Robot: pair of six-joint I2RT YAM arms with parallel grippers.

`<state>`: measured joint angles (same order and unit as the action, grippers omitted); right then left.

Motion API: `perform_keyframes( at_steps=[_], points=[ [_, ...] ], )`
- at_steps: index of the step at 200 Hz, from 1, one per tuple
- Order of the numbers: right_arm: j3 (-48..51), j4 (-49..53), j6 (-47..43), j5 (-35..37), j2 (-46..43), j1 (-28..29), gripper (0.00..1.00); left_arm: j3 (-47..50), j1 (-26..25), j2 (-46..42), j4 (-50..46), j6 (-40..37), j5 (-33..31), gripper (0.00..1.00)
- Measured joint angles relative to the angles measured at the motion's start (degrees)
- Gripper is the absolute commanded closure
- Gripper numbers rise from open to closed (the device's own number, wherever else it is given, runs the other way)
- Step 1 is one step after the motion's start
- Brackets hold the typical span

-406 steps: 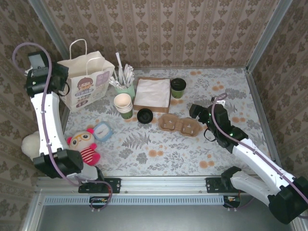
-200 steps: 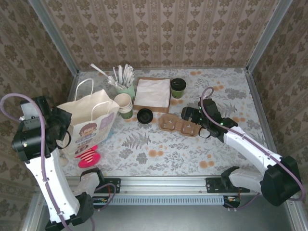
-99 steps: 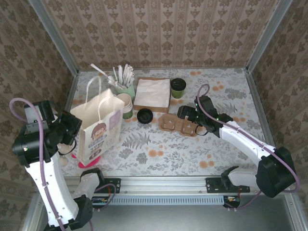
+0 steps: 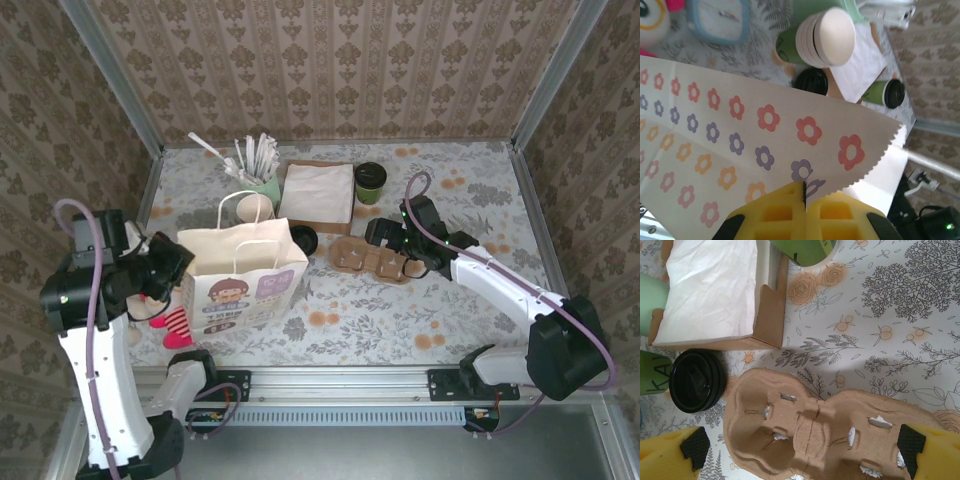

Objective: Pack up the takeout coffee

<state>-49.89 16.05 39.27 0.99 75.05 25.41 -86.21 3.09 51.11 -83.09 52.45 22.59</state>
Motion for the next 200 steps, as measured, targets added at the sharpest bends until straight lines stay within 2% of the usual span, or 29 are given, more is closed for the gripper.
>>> perform_keyframes(
  at_steps=[33,61,109,130,156,200],
  points=[
    [0.0,0.68,0.02,-0.04,0.02,0.28,0.0,8.22,-10.67,-0.13,7.54,4.04,-1.88,1.0],
    [-0.02,1.11,-0.02,-0.48,0.02,0.74,0.0,12.87,-16.83,0.7,11.65,5.99,-3.87,1.0],
    [-3.5,5.75,-0.66,-2.21,2.38,2.21,0.0,13.16,-20.17,4.7,13.22,4.79,-5.25,1.0],
    [-6.78,8.87,0.42,0.13,5.99,5.09,0.02,13.16,-21.55,6.32,13.64,3.17,-5.22,1.0],
    [-9.4,11.67,3.13,3.82,11.21,7.74,0.09,13.16,-23.34,7.74,15.04,1.2,-5.05,1.0],
    [-10.47,14.43,6.05,8.04,18.14,8.83,0.13,13.11,-26.77,9.22,16.0,-2.01,-6.34,0.95]
  ],
)
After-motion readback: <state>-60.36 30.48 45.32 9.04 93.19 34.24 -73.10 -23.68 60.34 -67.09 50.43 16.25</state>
